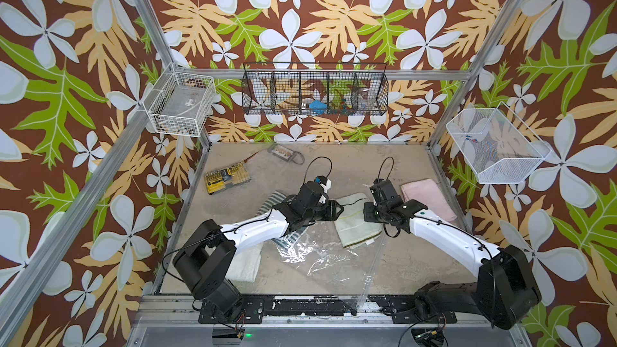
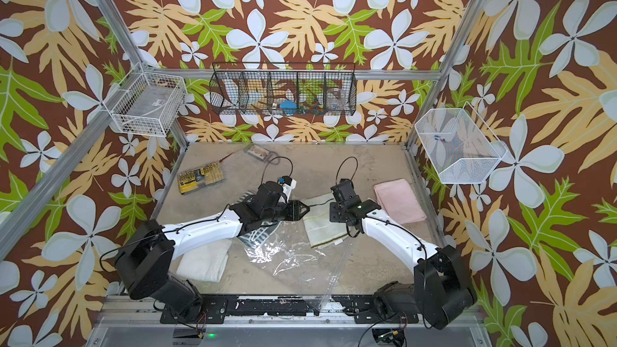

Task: Place the folded towel into the vacuum bag
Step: Place the towel in the vacuum bag, then pick up the towel from the vacuum bag.

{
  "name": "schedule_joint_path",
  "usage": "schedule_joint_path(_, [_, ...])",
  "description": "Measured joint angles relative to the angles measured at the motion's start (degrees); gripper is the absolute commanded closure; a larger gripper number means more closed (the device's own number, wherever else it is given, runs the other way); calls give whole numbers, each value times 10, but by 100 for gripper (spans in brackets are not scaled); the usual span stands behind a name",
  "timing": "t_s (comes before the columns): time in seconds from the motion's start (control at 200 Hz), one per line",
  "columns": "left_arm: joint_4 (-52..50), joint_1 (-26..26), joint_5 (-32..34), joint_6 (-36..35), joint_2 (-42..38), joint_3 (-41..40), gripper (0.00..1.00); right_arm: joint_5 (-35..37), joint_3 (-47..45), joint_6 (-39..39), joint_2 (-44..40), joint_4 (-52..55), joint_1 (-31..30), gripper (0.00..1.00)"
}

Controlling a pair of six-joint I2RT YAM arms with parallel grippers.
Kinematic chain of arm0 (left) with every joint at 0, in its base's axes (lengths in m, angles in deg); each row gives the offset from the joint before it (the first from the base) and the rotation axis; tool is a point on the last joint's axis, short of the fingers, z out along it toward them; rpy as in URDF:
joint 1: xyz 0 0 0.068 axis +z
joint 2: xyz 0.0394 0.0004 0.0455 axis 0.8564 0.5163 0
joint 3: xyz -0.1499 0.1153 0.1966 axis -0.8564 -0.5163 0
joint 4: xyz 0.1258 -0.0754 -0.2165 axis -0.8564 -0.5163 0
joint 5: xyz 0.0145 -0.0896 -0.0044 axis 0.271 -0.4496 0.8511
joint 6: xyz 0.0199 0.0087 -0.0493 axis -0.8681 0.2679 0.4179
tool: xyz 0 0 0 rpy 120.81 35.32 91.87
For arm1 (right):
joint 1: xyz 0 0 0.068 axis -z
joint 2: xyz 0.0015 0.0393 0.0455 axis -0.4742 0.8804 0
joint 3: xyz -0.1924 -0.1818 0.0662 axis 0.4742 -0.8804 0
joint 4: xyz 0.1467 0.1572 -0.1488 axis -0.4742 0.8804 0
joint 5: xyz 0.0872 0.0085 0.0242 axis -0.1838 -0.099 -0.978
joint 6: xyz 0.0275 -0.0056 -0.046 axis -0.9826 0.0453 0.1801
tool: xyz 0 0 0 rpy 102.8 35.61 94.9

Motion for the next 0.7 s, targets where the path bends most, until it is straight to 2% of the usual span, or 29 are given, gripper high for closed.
schedule_joint_path(0.095, [30,0,-7,16,48,14,55,-36,-36,-19,25,-26,5,48])
schedule_joint_path(0.225, [43,2,-10,11,116,57,54,-90,-42,-28,70,-66,26,44])
schedule_joint_path(0.34, [30,18,-12,-3,156,86,54,-150,-41,-31,73,-86,35,40])
schedule_joint_path(0.49, [-7,37,15,-23,134,87,54,-216,-17,-34,34,-65,49,33])
schedule_joint_path(0.581, [-10,28,15,-29,105,82,54,-204,6,-28,1,-49,70,25])
schedule_joint_path(0.701, [-9,-5,16,-26,76,62,59,-169,20,-1,3,-37,97,21])
